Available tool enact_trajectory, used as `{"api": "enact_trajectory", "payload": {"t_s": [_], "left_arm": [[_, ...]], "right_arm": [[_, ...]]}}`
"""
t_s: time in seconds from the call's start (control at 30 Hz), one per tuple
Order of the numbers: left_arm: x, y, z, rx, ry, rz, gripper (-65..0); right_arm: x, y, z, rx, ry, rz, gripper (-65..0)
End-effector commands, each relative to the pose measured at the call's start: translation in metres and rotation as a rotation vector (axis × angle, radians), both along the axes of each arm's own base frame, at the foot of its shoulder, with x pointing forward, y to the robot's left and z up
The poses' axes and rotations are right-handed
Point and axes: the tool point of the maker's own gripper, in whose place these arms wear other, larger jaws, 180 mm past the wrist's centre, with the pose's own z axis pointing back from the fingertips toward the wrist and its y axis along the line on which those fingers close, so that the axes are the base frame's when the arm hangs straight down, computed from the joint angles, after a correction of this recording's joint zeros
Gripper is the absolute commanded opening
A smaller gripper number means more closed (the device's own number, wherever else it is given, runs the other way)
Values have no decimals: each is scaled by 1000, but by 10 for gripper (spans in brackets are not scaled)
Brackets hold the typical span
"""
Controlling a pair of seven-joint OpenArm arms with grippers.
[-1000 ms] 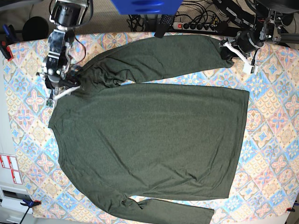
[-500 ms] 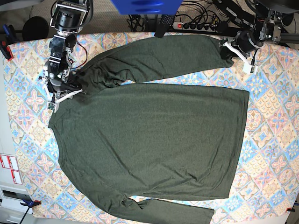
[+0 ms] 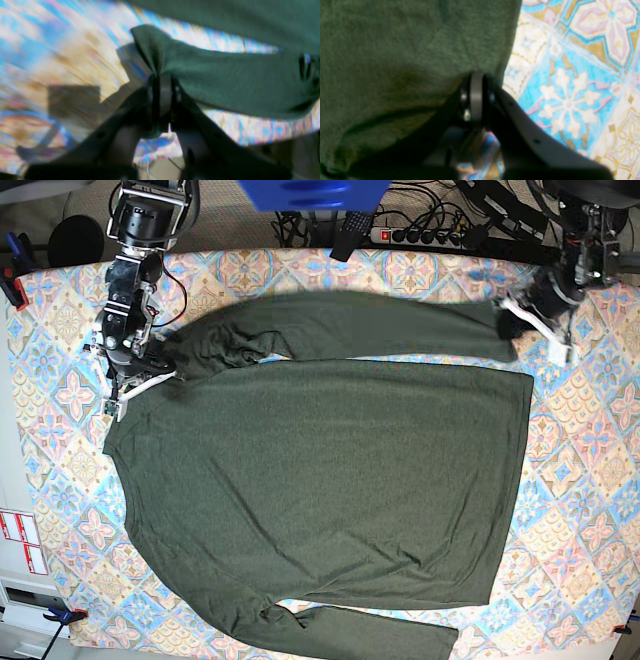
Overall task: Fold the T-shirt properly
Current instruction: 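Lift both shoulder corners and pull them apart to stretch the shirt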
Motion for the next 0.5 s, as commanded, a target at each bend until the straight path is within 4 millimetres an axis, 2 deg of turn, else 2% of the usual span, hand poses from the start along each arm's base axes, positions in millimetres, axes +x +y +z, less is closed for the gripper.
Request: {"api": "enact_trajectory", "payload": {"t_s": [0.0,0.13,0.47], "left_arm": [[25,2,27,10,-102,-11,-650],[50,10,48,25,-183,3,-650],[107,13,88,35,-335,8,-650]], "right_arm": [[-1,-6,2,-10,10,-8,-650],[1,-6,5,-16,-7,-7,-650],[9,-6,10,-33,-60,6,-650]]}}
